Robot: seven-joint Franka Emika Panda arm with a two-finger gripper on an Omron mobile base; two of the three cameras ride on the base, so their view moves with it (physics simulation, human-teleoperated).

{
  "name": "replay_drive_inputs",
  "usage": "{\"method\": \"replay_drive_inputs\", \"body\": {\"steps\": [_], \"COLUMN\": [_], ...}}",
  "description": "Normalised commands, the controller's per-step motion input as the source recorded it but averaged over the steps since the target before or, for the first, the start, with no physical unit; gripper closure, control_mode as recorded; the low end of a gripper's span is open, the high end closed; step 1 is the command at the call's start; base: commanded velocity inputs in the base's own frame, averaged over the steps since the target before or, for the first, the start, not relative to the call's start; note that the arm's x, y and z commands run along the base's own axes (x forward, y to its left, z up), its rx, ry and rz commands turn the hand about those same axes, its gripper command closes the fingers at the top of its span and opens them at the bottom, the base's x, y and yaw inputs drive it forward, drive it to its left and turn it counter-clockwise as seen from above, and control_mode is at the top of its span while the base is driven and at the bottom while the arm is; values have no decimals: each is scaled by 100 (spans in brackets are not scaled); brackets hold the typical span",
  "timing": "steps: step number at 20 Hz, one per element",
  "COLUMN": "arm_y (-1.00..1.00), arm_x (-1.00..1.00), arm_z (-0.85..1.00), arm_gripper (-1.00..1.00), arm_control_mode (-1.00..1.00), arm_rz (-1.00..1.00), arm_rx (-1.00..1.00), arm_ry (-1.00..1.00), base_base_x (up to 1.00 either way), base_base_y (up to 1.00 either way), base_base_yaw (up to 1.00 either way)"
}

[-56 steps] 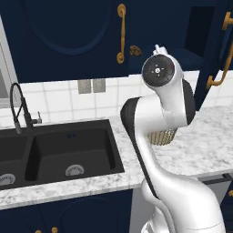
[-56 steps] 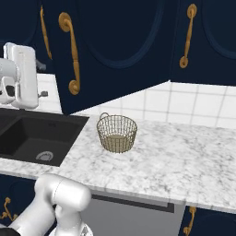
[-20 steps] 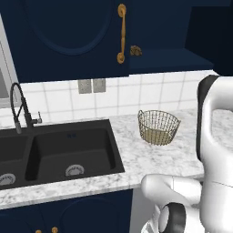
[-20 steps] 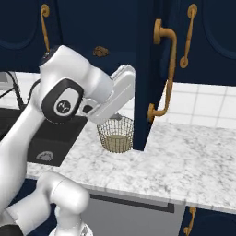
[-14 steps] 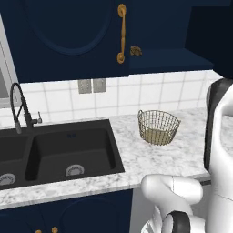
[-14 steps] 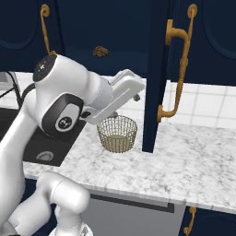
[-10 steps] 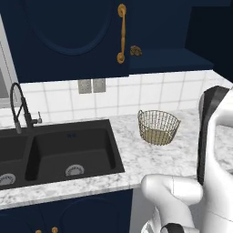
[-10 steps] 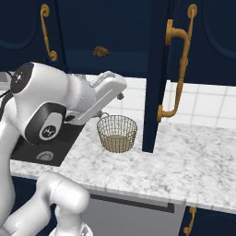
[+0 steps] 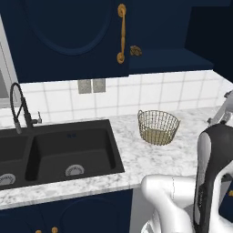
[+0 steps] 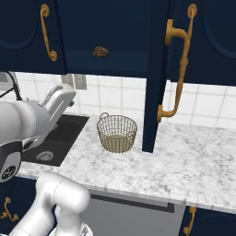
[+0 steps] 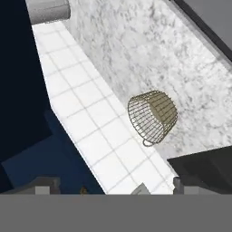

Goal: Open the cabinet, pick up the bread from the cabinet and place it in the basket. Then move the basket to the dining counter.

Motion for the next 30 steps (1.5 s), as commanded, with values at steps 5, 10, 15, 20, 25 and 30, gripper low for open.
{"method": "replay_drive_inputs", "body": {"steps": [5,10,15,20,25,30], "arm_y": [71,87,54,7,2,0], "arm_x": [-35,1,0,0,12,13], "arm_z": [24,46,15,-2,-2,6], "arm_gripper": [-100,-100,-100,-100,-100,-100], "arm_control_mode": [-100,-100,-100,-100,-100,-100], "arm_rz": [61,49,31,22,20,18], "arm_rx": [-16,-21,-35,-36,-36,-36], "arm_ry": [0,12,8,-11,-35,-21], "base_base_x": [0,0,0,0,0,0], "base_base_y": [0,0,0,0,0,0], "base_base_yaw": [0,0,0,0,0,0]}}
